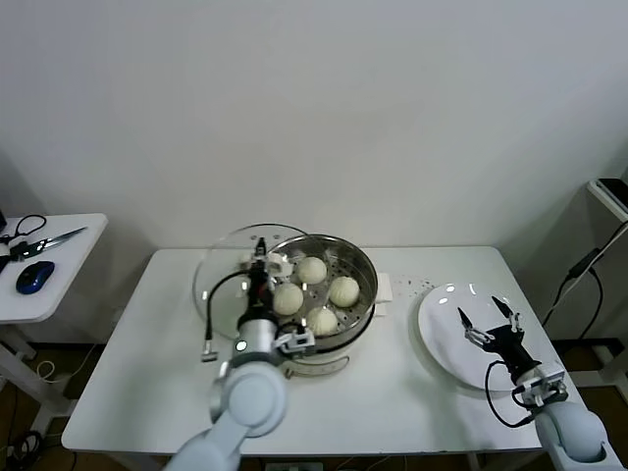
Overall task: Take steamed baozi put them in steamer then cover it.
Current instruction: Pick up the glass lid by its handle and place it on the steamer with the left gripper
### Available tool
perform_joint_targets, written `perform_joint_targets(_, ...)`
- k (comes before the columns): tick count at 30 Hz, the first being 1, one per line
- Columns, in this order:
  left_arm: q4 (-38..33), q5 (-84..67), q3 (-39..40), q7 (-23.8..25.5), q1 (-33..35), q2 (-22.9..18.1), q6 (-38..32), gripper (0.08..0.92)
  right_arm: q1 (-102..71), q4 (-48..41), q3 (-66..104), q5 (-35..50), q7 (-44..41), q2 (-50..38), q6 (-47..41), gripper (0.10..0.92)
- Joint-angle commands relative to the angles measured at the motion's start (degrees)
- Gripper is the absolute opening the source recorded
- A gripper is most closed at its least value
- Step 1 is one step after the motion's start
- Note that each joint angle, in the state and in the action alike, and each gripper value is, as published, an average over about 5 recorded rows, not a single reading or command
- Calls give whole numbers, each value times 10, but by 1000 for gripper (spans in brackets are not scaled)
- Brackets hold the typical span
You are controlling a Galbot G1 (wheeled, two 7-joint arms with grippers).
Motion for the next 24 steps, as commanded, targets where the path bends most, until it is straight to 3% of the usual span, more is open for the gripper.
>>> perform_joint_targets(1, 96, 51, 78, 7, -55, -136, 28, 154, -9, 2, 13, -4, -2, 1, 3, 823)
perform_joint_targets(24, 176, 14, 51, 2, -87, -125, 28, 154, -8, -8, 15, -20, -9, 8, 9, 823)
